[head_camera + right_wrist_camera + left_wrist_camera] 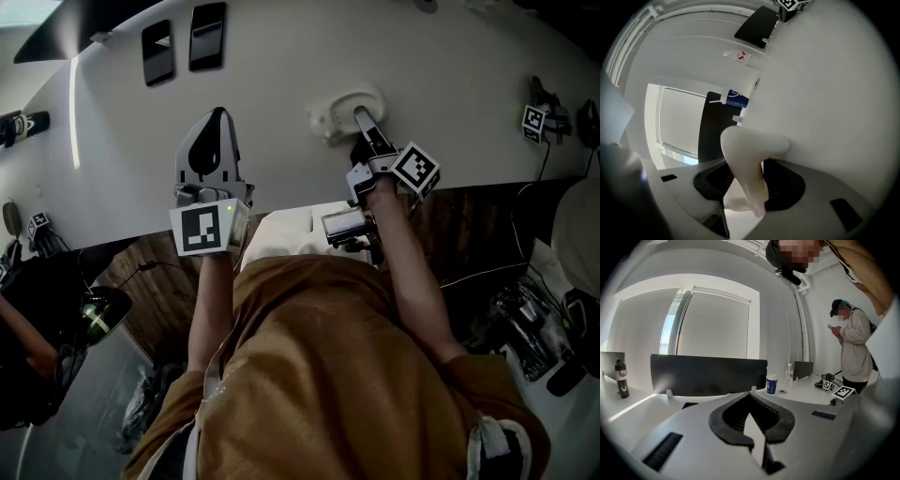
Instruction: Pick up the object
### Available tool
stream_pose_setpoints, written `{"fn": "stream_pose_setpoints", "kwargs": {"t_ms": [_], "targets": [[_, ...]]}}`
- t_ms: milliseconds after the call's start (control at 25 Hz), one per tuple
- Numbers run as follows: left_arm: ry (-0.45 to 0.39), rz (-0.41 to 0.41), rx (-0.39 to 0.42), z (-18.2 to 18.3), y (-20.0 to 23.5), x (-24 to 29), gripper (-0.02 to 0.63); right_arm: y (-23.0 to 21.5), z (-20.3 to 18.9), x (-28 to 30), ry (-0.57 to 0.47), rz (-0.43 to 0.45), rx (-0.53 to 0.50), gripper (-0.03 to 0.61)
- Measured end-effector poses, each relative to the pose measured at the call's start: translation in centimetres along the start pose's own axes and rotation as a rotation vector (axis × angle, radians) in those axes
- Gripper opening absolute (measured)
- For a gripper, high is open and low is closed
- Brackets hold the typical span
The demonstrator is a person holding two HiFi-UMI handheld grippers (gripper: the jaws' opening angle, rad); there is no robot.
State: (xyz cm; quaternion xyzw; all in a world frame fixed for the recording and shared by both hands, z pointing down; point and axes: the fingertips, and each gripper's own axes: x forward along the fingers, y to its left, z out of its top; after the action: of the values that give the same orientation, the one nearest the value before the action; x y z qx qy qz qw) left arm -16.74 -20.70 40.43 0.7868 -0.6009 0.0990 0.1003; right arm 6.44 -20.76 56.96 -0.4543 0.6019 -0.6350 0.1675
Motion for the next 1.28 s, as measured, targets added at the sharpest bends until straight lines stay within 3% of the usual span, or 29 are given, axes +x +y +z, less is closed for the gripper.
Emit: {"fn": "stream_pose_setpoints", "kwargs": {"t_ms": [560,1280], "targets": [[-0.017,-0.031,0.036,0.7,-1.6,-1.1,-0.005,1.6,-0.2,-2.0,0.001,0.011,-0.105,0.195],[-0.051,-0.008,0.052,2.1,-2.0,-2.2,-0.005,12.2,2.2,-2.3,-0.029,0.235,-0.386,0.195]]}}
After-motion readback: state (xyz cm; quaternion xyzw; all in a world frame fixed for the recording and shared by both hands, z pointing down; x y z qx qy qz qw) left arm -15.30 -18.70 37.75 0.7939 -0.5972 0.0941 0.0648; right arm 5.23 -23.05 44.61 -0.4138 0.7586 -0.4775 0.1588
